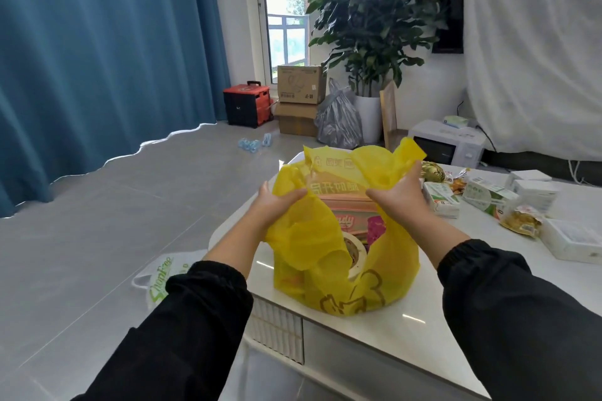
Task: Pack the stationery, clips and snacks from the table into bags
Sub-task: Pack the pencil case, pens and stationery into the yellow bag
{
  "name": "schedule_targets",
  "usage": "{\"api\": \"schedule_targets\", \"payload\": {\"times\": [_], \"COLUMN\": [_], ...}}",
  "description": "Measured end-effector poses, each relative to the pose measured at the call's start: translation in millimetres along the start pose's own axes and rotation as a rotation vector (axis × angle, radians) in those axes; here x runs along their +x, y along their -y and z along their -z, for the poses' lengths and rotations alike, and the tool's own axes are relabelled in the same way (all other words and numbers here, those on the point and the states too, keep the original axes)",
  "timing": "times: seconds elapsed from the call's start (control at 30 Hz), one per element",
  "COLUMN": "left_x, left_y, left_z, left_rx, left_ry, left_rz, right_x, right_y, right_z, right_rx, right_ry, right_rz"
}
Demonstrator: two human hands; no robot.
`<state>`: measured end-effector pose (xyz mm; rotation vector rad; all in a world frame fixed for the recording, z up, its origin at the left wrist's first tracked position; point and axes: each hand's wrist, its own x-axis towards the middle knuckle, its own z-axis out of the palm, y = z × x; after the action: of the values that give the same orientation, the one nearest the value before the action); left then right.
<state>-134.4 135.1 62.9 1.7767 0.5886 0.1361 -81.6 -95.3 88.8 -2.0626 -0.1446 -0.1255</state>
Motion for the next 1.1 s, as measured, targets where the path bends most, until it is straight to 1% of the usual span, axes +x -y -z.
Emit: {"api": "schedule_targets", "payload": {"times": [0.07, 0.1, 0.13, 0.17, 0.23, 0.27, 0.33, 0.4, 0.47, 0.53, 0.6, 0.67, 0.7, 0.77, 0.9, 0.97, 1.1], "left_x": [-6, -8, -8, -3, 28, 47, 54, 35, 34, 21, 15, 10, 7, 10, 45, 40, 29], "left_y": [7, 11, 17, 26, 56, 75, 90, 84, 86, 78, 72, 70, 67, 71, 105, 106, 107], "left_z": [-15, -21, -26, -31, -39, -42, -43, -41, -39, -36, -31, -26, -24, -21, -8, 0, 11], "left_rx": [-0.018, -0.039, -0.053, -0.035, 0.037, 0.036, -0.035, -0.098, -0.165, -0.224, -0.252, -0.269, -0.277, -0.296, -0.398, -0.405, -0.515], "left_ry": [0.134, 0.193, 0.237, 0.259, 0.204, 0.186, 0.23, 0.227, 0.221, 0.206, 0.181, 0.181, 0.168, 0.087, -0.136, -0.236, -0.388], "left_rz": [0.028, 0.027, 0.032, 0.036, 0.033, 0.031, 0.027, 0.005, -0.031, -0.028, -0.067, -0.097, -0.098, -0.086, 0.062, 0.099, 0.144], "right_x": [5, 4, 4, 4, 4, 1, -7, -6, -4, -5, -6, -10, -11, -9, -13, -11, 4], "right_y": [-18, -24, -31, -40, -56, -59, -59, -59, -60, -58, -59, -58, -59, -59, -42, -37, -23], "right_z": [-4, -5, -6, -8, -11, -11, -9, -9, -11, -14, -24, -34, -39, -48, -64, -76, -96], "right_rx": [-0.055, -0.115, -0.193, -0.268, -0.29, -0.247, -0.146, -0.121, -0.075, -0.037, -0.002, 0.012, 0.021, 0.046, 0.092, 0.087, 0.032], "right_ry": [0.124, 0.196, 0.246, 0.261, 0.23, 0.199, 0.19, 0.215, 0.207, 0.208, 0.238, 0.249, 0.26, 0.288, 0.336, 0.367, 0.437], "right_rz": [-0.157, -0.191, -0.183, -0.175, -0.16, -0.163, -0.168, -0.183, -0.199, -0.19, -0.199, -0.17, -0.151, -0.129, -0.024, -0.002, 0.0]}}
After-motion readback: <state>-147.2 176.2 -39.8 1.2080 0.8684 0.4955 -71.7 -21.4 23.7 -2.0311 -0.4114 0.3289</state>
